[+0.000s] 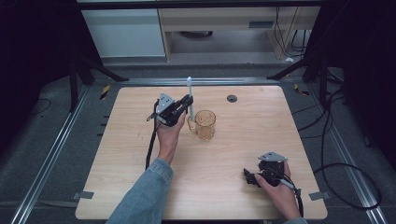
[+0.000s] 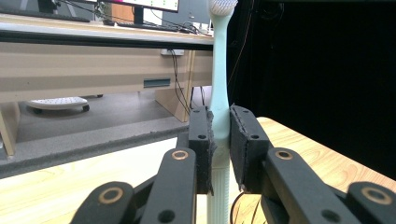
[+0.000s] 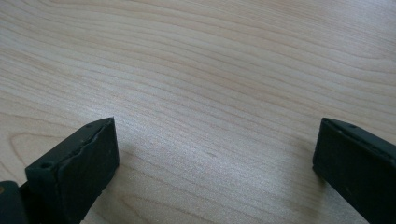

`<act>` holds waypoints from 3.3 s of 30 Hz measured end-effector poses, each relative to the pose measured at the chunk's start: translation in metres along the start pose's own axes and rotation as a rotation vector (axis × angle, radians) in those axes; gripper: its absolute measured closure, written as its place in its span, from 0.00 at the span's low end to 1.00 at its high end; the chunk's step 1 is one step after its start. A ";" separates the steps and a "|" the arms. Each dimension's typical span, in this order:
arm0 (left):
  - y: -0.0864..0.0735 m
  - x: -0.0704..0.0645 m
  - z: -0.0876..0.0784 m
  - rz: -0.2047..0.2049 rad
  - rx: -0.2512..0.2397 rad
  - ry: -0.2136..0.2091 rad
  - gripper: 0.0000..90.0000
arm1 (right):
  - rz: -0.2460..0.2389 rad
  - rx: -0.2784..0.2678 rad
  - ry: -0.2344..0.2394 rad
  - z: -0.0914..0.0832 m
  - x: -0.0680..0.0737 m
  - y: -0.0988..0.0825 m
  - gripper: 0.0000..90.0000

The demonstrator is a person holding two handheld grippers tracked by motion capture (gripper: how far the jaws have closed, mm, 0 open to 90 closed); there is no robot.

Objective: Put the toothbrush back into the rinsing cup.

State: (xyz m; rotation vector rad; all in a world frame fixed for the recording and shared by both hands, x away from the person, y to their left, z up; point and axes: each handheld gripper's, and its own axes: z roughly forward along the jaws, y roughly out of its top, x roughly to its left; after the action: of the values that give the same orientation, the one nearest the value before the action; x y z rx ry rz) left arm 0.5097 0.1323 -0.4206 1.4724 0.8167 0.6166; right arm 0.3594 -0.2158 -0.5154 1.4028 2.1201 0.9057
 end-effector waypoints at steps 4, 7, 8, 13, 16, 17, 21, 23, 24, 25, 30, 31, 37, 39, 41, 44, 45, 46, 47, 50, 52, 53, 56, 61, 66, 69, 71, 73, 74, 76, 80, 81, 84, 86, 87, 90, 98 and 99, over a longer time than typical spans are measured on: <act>-0.004 0.000 0.000 -0.004 0.005 0.003 0.87 | 0.000 0.000 0.000 0.000 0.000 0.000 0.01; -0.008 0.000 0.000 -0.008 0.006 0.004 0.87 | 0.000 0.000 0.000 0.000 0.000 0.000 0.01; -0.009 -0.001 0.000 -0.008 0.008 0.004 0.87 | 0.000 0.000 0.000 0.000 0.000 0.000 0.01; -0.011 -0.001 -0.001 -0.011 0.006 0.005 0.87 | 0.001 0.000 0.000 0.000 0.000 0.000 0.01; -0.013 -0.002 -0.001 -0.011 0.005 0.005 0.87 | 0.002 0.000 0.001 0.000 0.000 0.000 0.01; -0.014 -0.002 -0.002 -0.011 0.005 0.005 0.87 | 0.001 0.000 0.000 0.000 0.000 0.000 0.01; -0.017 -0.003 -0.002 -0.012 0.009 0.006 0.87 | -0.001 -0.001 0.000 0.000 0.000 0.000 0.01; -0.018 -0.003 -0.003 -0.016 0.011 0.008 0.87 | 0.001 -0.001 0.000 0.000 0.000 0.000 0.01; -0.019 -0.003 -0.003 -0.017 0.011 0.008 0.87 | 0.000 -0.001 0.001 0.000 0.000 0.000 0.01; -0.019 -0.003 -0.003 -0.018 0.012 0.008 0.87 | -0.001 -0.001 0.000 0.000 0.000 0.000 0.01; -0.022 -0.003 -0.004 -0.021 0.014 0.008 0.87 | -0.001 -0.001 -0.001 0.000 0.000 0.000 0.01; -0.022 -0.004 -0.004 -0.022 0.014 0.008 0.87 | -0.001 -0.001 0.000 0.000 0.000 0.000 0.01; -0.027 -0.005 -0.005 -0.026 0.020 0.008 0.87 | -0.001 -0.001 0.000 0.000 0.000 0.000 0.01; -0.028 -0.005 -0.005 -0.023 0.025 0.009 0.87 | -0.001 -0.001 0.000 0.000 0.000 0.000 0.01; -0.029 -0.005 -0.005 -0.024 0.028 0.008 0.87 | 0.001 -0.002 0.001 0.000 0.000 0.000 0.01; -0.030 -0.006 -0.006 -0.025 0.028 0.010 0.87 | -0.001 -0.001 0.000 0.000 0.000 0.000 0.01; -0.030 -0.006 -0.006 -0.025 0.027 0.010 0.87 | -0.001 -0.001 -0.001 0.000 0.000 0.000 0.01; -0.031 -0.006 -0.006 -0.026 0.027 0.009 0.87 | -0.001 -0.001 0.000 0.000 0.000 0.000 0.01; -0.031 -0.006 -0.007 -0.026 0.027 0.009 0.87 | -0.001 -0.001 0.000 0.000 0.000 0.000 0.01; -0.033 -0.006 -0.007 -0.032 0.028 0.010 0.87 | -0.001 -0.001 -0.001 0.000 0.000 0.000 0.01; -0.034 -0.006 -0.007 -0.033 0.031 0.010 0.87 | 0.000 -0.002 0.001 0.000 0.000 0.000 0.01; -0.034 -0.006 -0.007 -0.032 0.033 0.010 0.87 | -0.001 -0.001 0.000 0.000 0.000 0.000 0.01; -0.036 -0.007 -0.009 -0.031 0.039 0.010 0.87 | -0.001 -0.001 -0.001 0.000 0.000 0.000 0.01; -0.037 -0.008 -0.010 -0.034 0.042 0.011 0.87 | 0.002 0.000 0.001 0.000 0.000 0.000 0.01; -0.039 -0.009 -0.011 -0.032 0.048 0.014 0.86 | 0.002 0.000 0.001 0.000 0.000 0.000 0.01; -0.040 -0.009 -0.011 -0.029 0.049 0.012 0.87 | 0.000 0.000 -0.001 0.000 0.000 0.000 0.01; -0.041 -0.010 -0.012 -0.026 0.051 0.012 0.87 | 0.000 0.000 0.000 0.000 0.000 0.000 0.01; -0.041 -0.010 -0.013 -0.023 0.050 0.011 0.87 | 0.002 0.000 0.001 0.000 0.000 0.000 0.01; -0.041 -0.010 -0.013 -0.023 0.050 0.010 0.87 | 0.000 0.000 0.000 0.000 0.000 0.000 0.01; -0.042 -0.010 -0.013 -0.025 0.049 0.011 0.87 | 0.001 0.000 0.000 0.000 0.000 0.000 0.01; -0.042 -0.011 -0.013 -0.021 0.054 0.012 0.86 | 0.001 0.000 0.000 0.000 0.000 0.000 0.01; -0.042 -0.011 -0.013 -0.022 0.056 0.012 0.86 | 0.001 0.000 0.000 0.000 0.000 0.000 0.01; -0.043 -0.010 -0.013 -0.027 0.058 0.011 0.86 | 0.001 0.000 0.000 0.000 0.000 0.000 0.01; -0.043 -0.010 -0.013 -0.023 0.060 0.009 0.86 | 0.000 0.000 0.000 0.000 0.000 0.000 0.01; -0.043 -0.010 -0.014 -0.024 0.060 0.007 0.86 | 0.000 0.000 0.000 0.000 0.000 0.000 0.01; -0.042 -0.010 -0.014 -0.024 0.058 0.007 0.86 | 0.000 0.000 0.000 0.000 0.000 0.000 0.01; -0.042 -0.010 -0.014 -0.021 0.070 0.002 0.84 | 0.001 0.000 0.000 0.000 0.000 0.000 0.01; -0.042 -0.011 -0.015 -0.018 0.071 0.001 0.83 | 0.001 0.000 0.000 0.000 0.000 0.000 0.01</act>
State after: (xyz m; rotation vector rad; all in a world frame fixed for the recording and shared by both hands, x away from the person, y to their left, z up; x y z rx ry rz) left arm 0.4865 0.1314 -0.4597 1.5277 0.8590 0.5804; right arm 0.3594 -0.2157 -0.5154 1.4041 2.1199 0.9065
